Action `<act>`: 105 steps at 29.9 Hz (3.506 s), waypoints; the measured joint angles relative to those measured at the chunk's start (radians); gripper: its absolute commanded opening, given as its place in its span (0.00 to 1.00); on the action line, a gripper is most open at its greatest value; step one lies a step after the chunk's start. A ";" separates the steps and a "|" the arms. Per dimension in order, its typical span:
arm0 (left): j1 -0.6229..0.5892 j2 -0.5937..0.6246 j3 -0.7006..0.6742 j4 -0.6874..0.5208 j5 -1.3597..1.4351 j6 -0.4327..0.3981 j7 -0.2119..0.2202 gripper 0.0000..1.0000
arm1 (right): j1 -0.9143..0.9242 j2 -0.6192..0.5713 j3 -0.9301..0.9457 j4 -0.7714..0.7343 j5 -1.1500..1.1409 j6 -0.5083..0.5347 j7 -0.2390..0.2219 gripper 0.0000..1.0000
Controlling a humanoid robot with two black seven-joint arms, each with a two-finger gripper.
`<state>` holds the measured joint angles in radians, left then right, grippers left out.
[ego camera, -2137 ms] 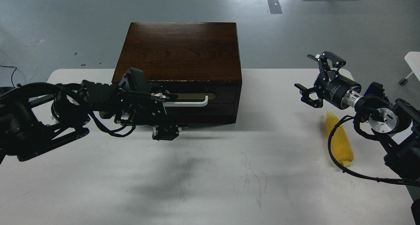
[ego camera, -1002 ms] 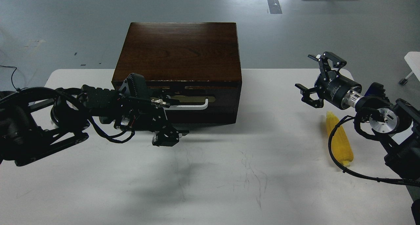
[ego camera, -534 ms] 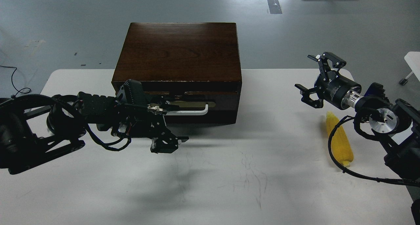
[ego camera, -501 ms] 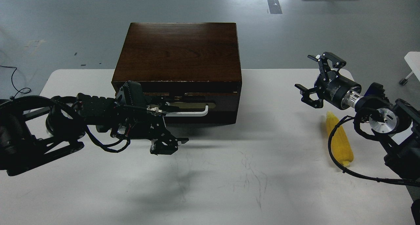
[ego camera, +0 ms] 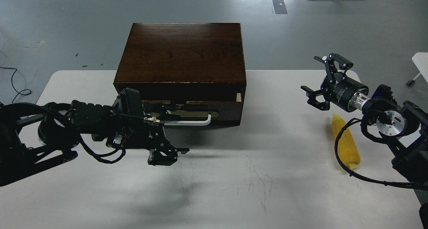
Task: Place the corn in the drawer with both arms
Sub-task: 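Pull the drawer toward the robot with the left gripper, then hold the drawer open with the left gripper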
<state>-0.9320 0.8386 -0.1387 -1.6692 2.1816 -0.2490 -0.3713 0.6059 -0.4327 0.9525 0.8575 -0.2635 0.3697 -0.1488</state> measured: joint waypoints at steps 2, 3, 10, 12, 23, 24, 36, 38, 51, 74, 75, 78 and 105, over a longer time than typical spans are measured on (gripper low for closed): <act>0.005 0.009 -0.001 -0.010 0.000 0.000 0.000 0.98 | 0.000 0.000 0.000 0.000 0.000 0.000 0.000 1.00; 0.008 0.013 -0.001 -0.013 0.000 0.000 0.000 0.98 | 0.000 0.000 0.000 0.000 0.000 0.000 0.000 1.00; 0.041 0.026 -0.003 -0.034 0.001 0.003 0.002 0.98 | 0.000 0.000 -0.001 0.001 0.001 0.000 0.000 1.00; 0.051 0.027 -0.004 -0.043 0.002 0.004 0.002 0.98 | 0.000 0.000 -0.001 0.001 0.001 0.000 0.000 1.00; 0.070 0.036 -0.004 -0.087 0.000 0.004 0.002 0.98 | -0.010 0.000 -0.002 0.002 0.000 0.000 0.000 1.00; 0.070 0.040 -0.004 -0.090 0.000 0.004 0.002 0.98 | -0.011 0.000 -0.002 0.002 0.000 0.000 0.000 1.00; 0.066 0.075 -0.003 -0.092 0.000 0.055 -0.004 0.98 | -0.014 0.000 -0.003 0.002 0.000 0.000 0.000 1.00; 0.065 0.080 -0.004 -0.092 0.000 0.065 -0.009 0.98 | -0.014 0.000 -0.003 0.001 0.000 0.000 0.000 1.00; 0.081 0.105 -0.003 -0.093 0.000 0.147 -0.038 0.98 | -0.018 0.000 -0.005 0.001 0.000 0.000 0.000 1.00; 0.080 0.102 -0.027 -0.086 0.000 0.174 -0.037 0.98 | -0.023 0.000 -0.005 0.001 0.000 0.000 0.000 1.00; 0.081 0.100 -0.026 -0.085 0.000 0.174 -0.037 0.98 | -0.024 0.000 -0.005 0.002 0.000 0.000 0.000 1.00; 0.083 0.097 -0.024 -0.081 0.000 0.174 -0.037 0.98 | -0.024 0.000 -0.004 0.002 0.001 0.000 0.000 1.00; 0.091 0.087 -0.013 -0.063 0.000 0.174 -0.037 0.98 | -0.024 0.000 -0.001 0.002 0.001 0.000 0.000 1.00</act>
<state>-0.8406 0.9251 -0.1520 -1.7323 2.1817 -0.0752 -0.4088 0.5818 -0.4326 0.9511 0.8595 -0.2629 0.3697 -0.1488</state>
